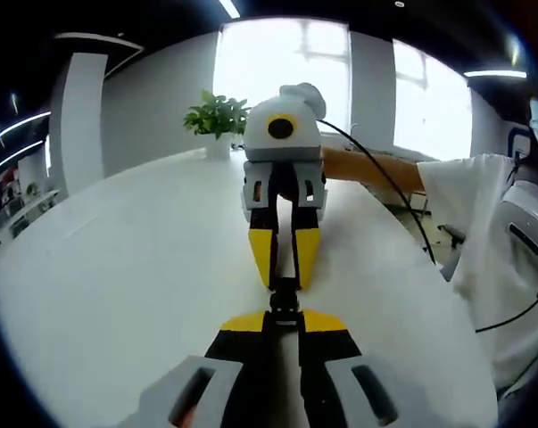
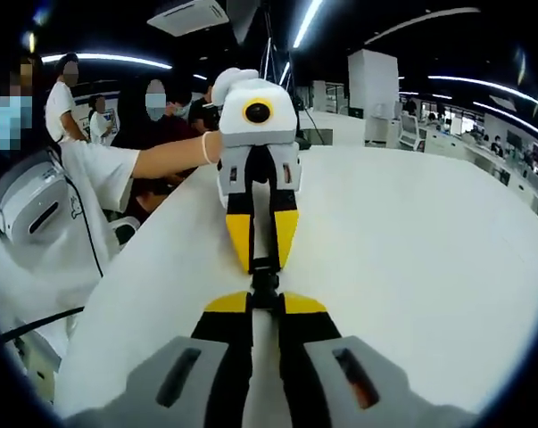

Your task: Snap the two parts of the plastic buckle together until the buckle closes and remains connected.

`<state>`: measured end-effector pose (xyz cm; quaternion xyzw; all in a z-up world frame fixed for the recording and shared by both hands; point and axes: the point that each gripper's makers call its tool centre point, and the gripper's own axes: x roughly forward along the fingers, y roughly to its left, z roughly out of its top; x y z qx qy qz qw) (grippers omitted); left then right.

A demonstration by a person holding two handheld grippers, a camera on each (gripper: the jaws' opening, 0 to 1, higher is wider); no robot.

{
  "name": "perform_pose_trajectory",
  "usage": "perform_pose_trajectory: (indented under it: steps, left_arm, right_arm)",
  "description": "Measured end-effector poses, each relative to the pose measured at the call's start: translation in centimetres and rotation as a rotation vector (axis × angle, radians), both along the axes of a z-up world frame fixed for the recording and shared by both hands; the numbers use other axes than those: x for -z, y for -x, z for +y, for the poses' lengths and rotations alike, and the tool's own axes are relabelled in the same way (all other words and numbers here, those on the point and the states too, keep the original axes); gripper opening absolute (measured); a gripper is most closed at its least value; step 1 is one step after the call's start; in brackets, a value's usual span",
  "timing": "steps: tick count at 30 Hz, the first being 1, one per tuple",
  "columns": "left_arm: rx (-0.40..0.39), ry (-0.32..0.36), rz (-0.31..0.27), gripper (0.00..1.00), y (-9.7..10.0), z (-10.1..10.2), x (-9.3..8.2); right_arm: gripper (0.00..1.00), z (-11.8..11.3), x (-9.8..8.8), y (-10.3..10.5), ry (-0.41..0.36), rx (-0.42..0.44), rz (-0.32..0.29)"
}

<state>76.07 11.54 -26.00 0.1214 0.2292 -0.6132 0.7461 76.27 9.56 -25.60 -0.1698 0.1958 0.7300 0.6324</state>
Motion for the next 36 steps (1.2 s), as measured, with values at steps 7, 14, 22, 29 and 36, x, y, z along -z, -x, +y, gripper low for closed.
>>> perform_pose_trajectory:
  steps: [7,14,22,29,36]
  left_arm:
    - [0.012,0.017,0.006,0.08,0.0,-0.1,0.0]
    - [0.031,0.019,0.004,0.09,0.7,-0.1,-0.4]
    - [0.025,0.014,-0.002,0.10,1.1,0.0,-0.4]
    - [0.040,0.008,-0.004,0.11,1.6,0.0,-0.3]
    - [0.030,-0.018,-0.038,0.11,1.2,-0.1,-0.2]
  right_arm:
    - [0.08,0.4,0.1,0.5,-0.017,-0.018,-0.066]
    - [0.08,0.3,-0.2,0.9,-0.020,-0.043,-0.119]
    - [0.09,0.4,-0.3,0.8,-0.023,-0.032,-0.137]
    - [0.11,0.6,-0.3,1.0,-0.041,-0.029,-0.150]
    - [0.11,0.8,-0.2,0.8,-0.038,-0.013,-0.141]
